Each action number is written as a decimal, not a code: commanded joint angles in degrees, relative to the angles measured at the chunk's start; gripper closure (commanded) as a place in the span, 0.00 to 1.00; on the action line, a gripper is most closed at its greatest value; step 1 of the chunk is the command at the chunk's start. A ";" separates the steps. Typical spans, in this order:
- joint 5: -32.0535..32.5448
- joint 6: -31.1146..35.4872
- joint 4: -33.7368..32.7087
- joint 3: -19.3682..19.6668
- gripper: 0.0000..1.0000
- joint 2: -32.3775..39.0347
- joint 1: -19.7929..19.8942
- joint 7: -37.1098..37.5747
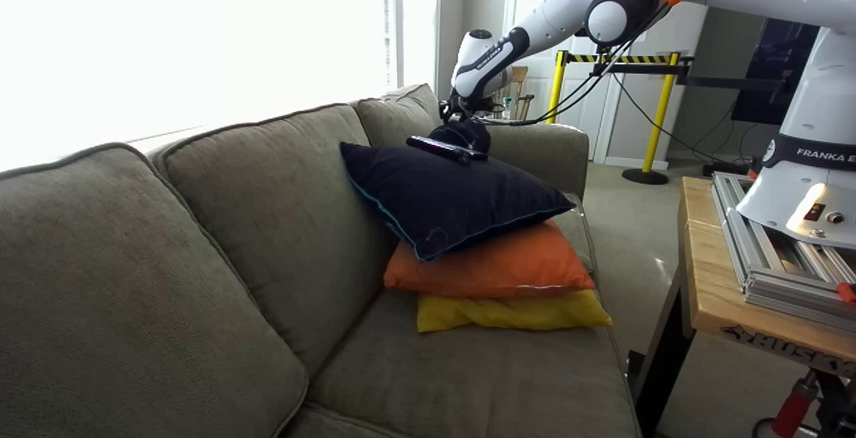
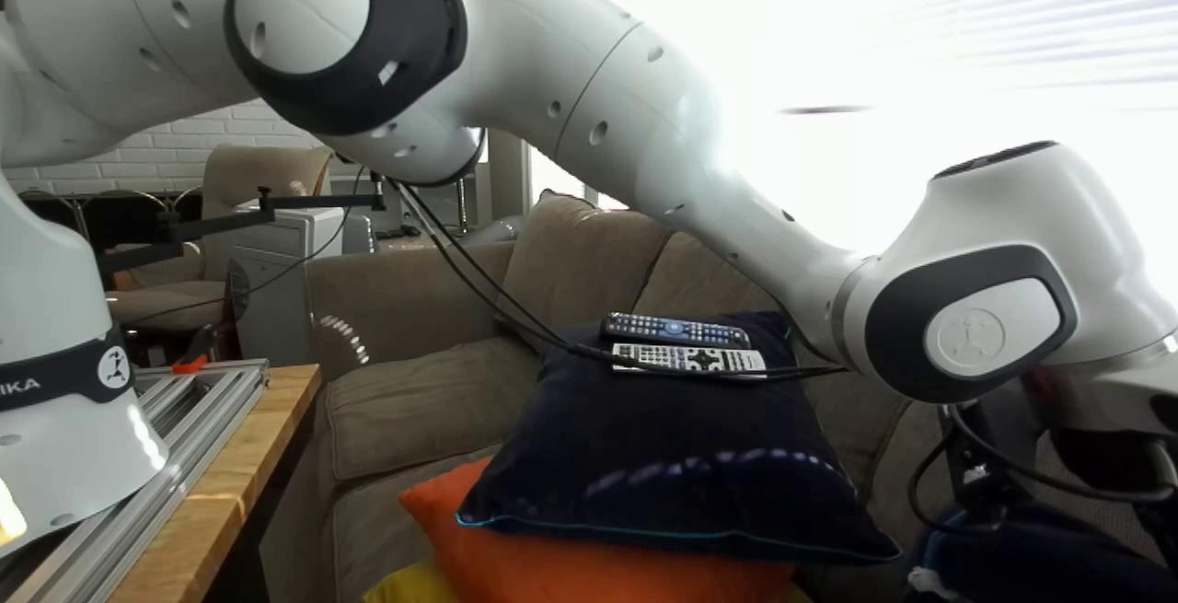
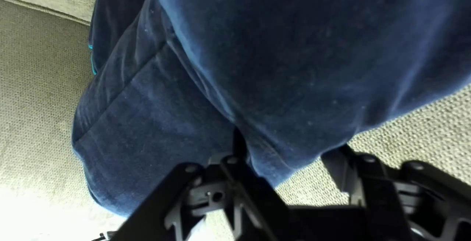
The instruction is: Move the blue cylindrical pillow forward
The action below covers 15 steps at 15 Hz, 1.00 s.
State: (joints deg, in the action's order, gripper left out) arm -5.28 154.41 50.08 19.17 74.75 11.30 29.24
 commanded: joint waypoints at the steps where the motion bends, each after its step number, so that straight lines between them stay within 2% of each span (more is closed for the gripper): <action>1: 0.24 -0.41 -3.69 1.32 0.12 2.28 -0.35 2.25; 3: 0.05 -0.40 -3.17 1.03 0.02 1.82 -0.41 2.07; 4: 0.02 -0.32 -3.01 0.99 0.00 1.71 -0.47 2.09; 12: -0.03 -0.61 -2.66 1.13 0.00 1.21 -0.58 2.32; 15: -0.91 -4.31 0.54 -0.82 0.00 -3.77 -0.65 0.53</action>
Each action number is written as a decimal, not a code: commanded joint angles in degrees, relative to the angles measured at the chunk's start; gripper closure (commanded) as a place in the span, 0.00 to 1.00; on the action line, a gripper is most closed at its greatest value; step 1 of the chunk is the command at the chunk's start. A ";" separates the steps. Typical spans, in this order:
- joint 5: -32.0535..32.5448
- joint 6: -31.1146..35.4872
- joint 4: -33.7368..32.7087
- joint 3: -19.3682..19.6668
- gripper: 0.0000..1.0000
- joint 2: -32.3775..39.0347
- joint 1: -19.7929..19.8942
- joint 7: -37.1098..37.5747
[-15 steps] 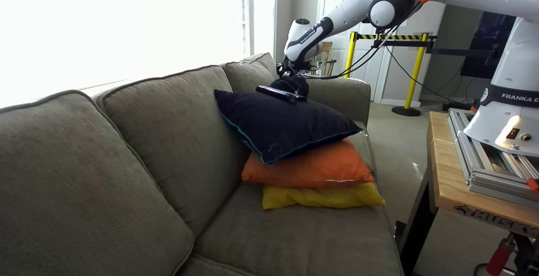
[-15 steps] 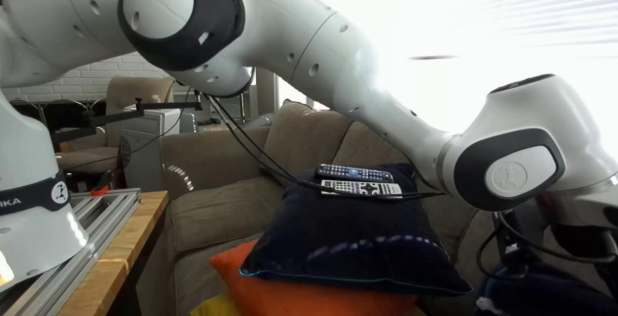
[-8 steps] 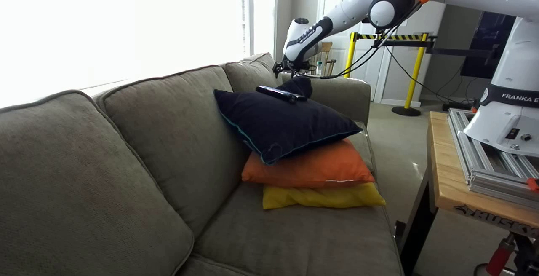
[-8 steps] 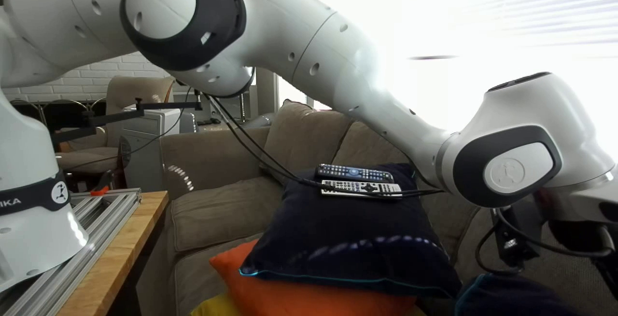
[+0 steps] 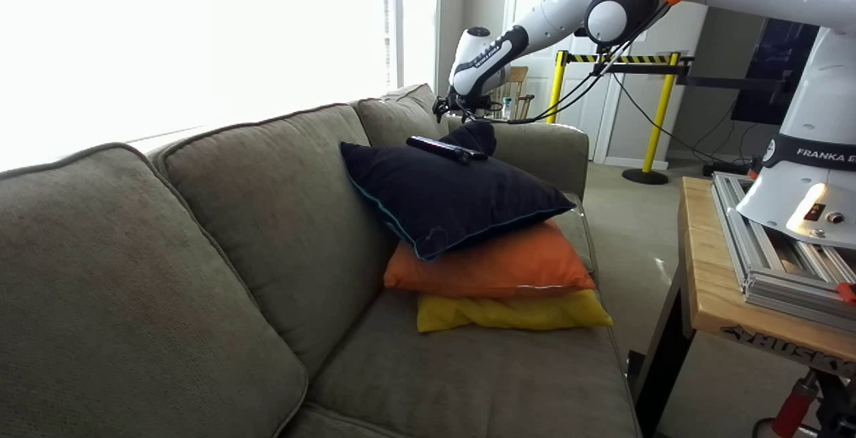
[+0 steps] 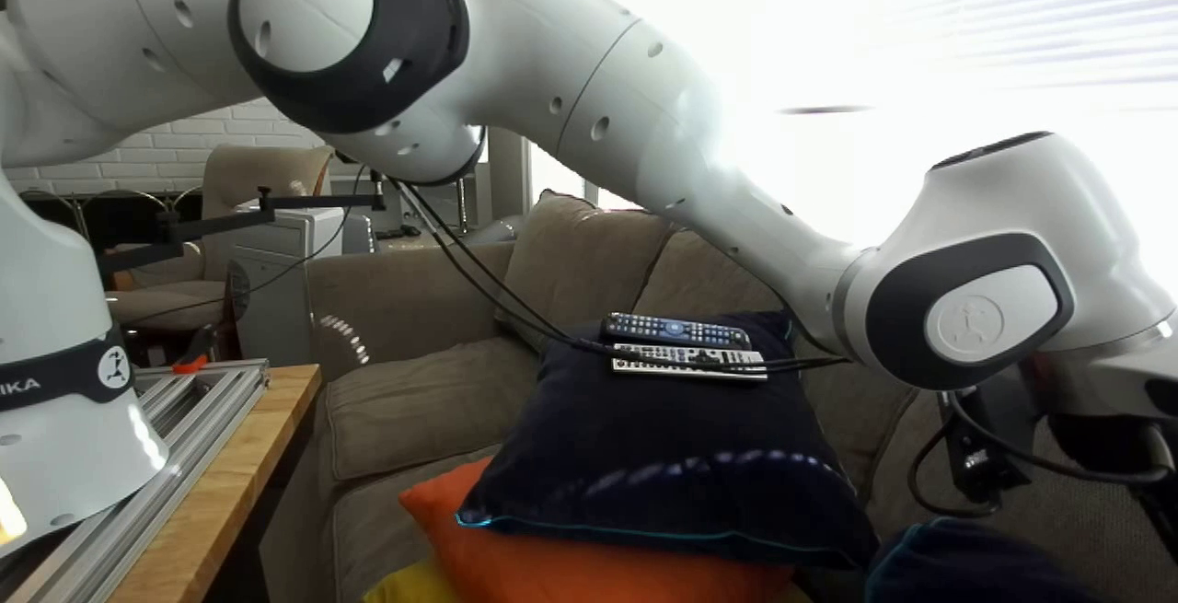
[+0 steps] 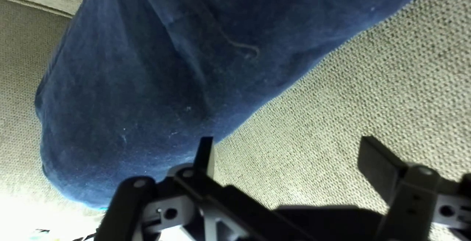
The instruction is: Move the blue cylindrical pillow forward
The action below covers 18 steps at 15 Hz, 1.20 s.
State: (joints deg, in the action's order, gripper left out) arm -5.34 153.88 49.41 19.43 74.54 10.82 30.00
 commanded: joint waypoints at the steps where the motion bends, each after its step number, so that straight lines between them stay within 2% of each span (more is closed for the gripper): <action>1: -1.34 -6.08 3.69 -3.08 0.00 -6.94 0.03 -3.04; 3: -1.73 -9.37 7.63 -6.29 0.00 -13.18 0.50 -8.40; 4: -1.23 -11.17 8.99 -6.48 0.00 -15.54 0.34 -9.84; 5: -2.08 -14.49 10.58 -9.28 0.00 -18.87 1.37 -14.23; 8: -2.11 -22.70 16.46 -11.25 0.00 -28.02 2.15 -20.37; 11: -2.21 -31.39 22.84 -12.67 0.00 -36.88 3.31 -26.26; 18: -1.59 -49.95 39.17 -13.04 0.00 -54.62 4.40 -38.09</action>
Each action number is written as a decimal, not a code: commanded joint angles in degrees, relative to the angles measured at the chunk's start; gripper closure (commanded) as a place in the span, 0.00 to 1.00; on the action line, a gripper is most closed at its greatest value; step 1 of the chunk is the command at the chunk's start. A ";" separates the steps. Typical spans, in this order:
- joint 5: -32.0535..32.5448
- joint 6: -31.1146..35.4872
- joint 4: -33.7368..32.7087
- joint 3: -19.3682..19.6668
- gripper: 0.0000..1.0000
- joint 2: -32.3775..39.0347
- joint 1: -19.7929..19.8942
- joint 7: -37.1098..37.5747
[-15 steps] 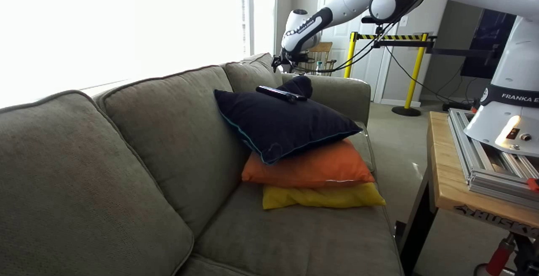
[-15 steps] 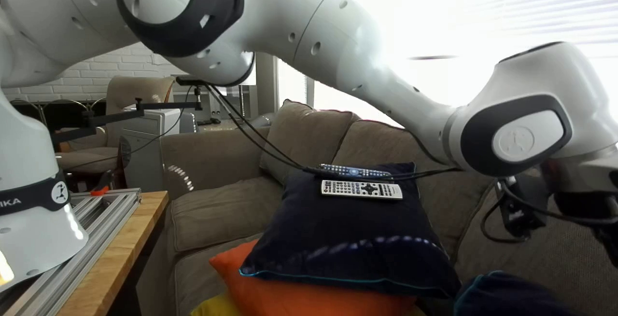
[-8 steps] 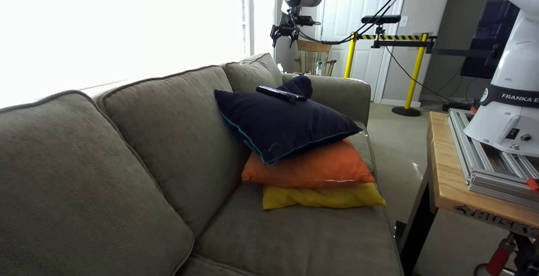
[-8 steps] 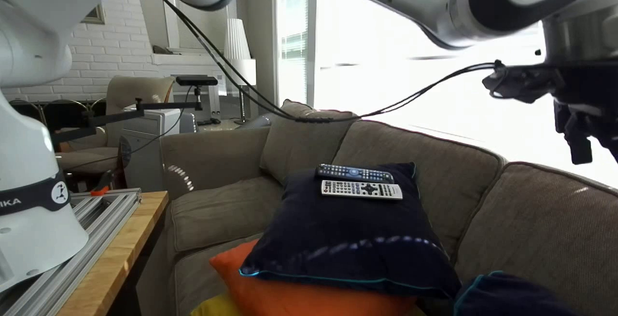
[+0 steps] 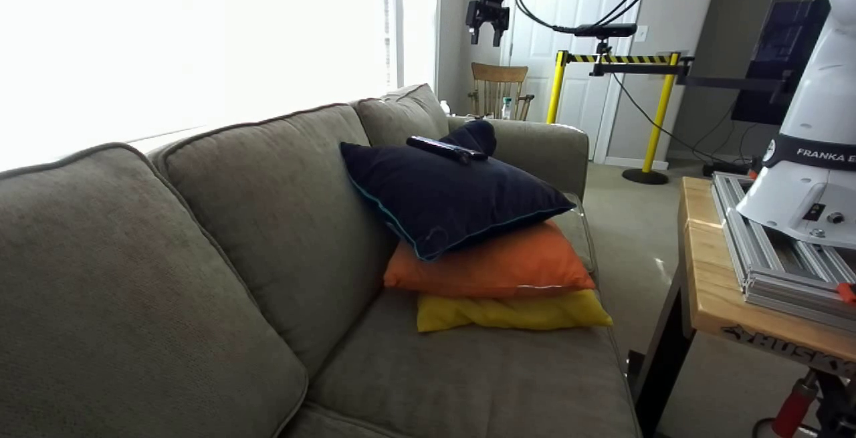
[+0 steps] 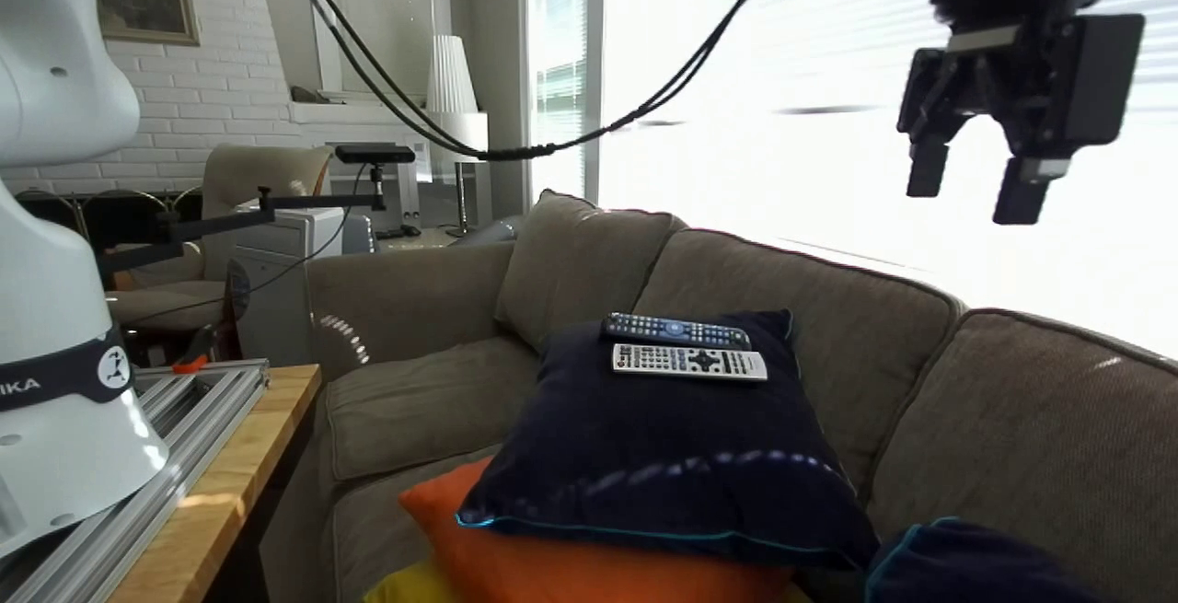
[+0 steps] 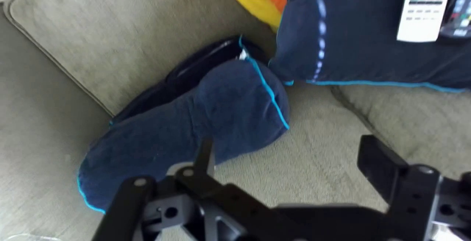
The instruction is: Move the blue cylindrical pillow forward
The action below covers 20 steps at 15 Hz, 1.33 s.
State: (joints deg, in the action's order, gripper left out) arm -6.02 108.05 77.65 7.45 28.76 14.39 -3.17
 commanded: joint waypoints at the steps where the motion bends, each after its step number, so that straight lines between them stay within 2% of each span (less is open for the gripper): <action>1: -0.67 -5.16 13.55 -0.77 0.00 -11.03 0.49 -5.96; 4: -0.14 -5.83 21.90 -0.21 0.00 -17.28 -0.35 -8.79; 7: 1.59 -3.69 30.40 0.25 0.00 -23.20 -1.22 -11.75; 9: 2.26 -0.34 36.06 0.49 0.00 -26.97 -1.59 -13.38; 14: -0.89 14.29 48.11 1.30 0.00 -34.46 -1.98 -18.24; 17: -2.00 18.69 53.16 2.11 0.00 -37.29 -2.31 -18.79; 18: 0.00 14.93 47.62 2.06 0.00 -33.33 -2.55 -16.80; 20: -0.10 16.79 50.36 2.42 0.00 -34.94 -2.68 -17.04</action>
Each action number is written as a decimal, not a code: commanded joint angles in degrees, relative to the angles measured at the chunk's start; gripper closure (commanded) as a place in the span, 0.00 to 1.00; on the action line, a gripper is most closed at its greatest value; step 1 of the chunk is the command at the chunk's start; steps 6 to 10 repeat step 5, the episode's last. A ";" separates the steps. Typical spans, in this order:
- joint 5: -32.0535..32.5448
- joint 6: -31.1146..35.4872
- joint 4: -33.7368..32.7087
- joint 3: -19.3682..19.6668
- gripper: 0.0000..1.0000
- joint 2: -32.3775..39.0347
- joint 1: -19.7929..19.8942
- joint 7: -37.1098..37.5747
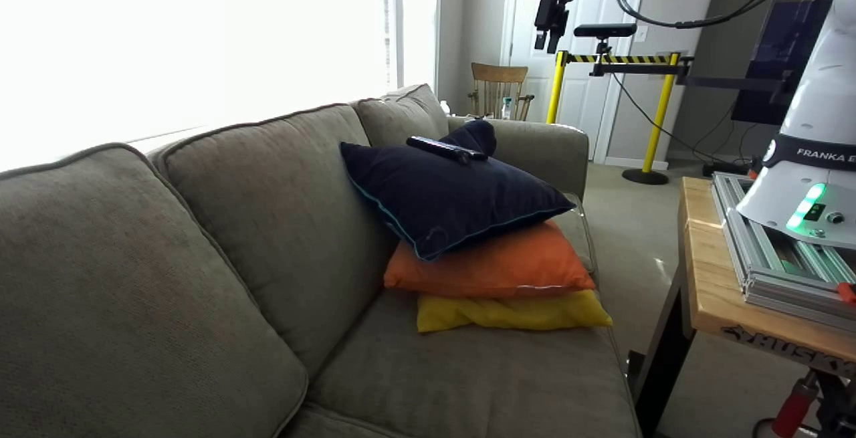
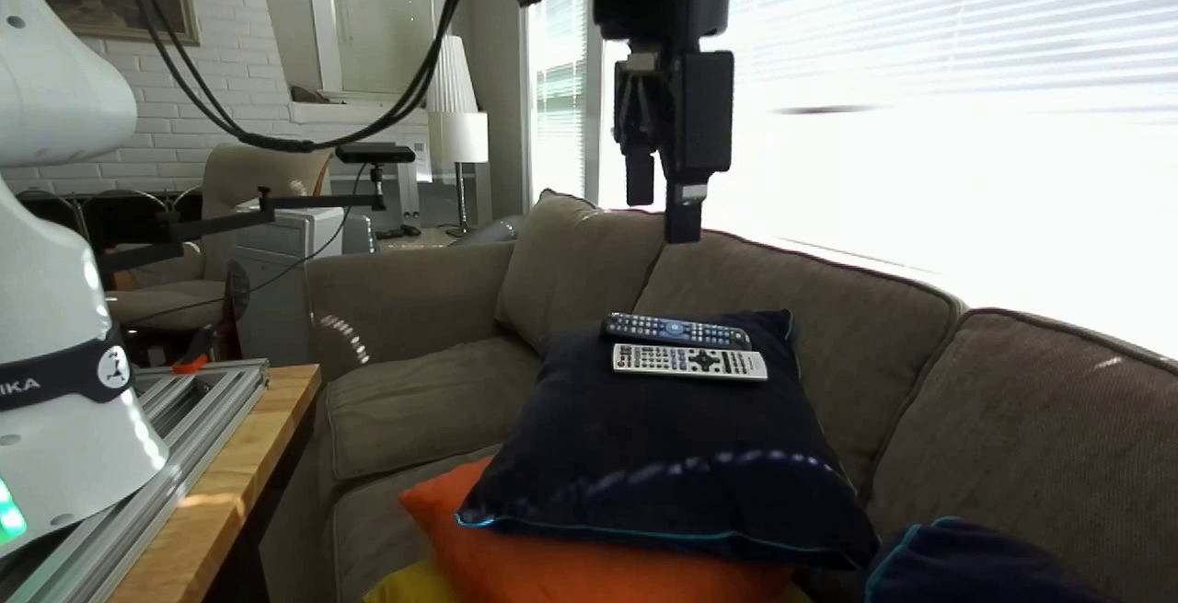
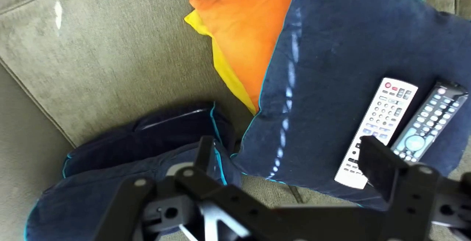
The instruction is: Move the blue cylindrical pillow forward
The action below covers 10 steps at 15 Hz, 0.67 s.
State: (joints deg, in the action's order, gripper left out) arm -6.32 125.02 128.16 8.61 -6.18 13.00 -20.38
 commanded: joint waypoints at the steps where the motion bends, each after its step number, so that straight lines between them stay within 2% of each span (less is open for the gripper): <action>1: 0.18 0.25 0.52 1.34 0.00 -0.46 -1.35 0.13; 10: 0.13 0.36 0.79 1.40 0.00 -0.79 -1.55 0.11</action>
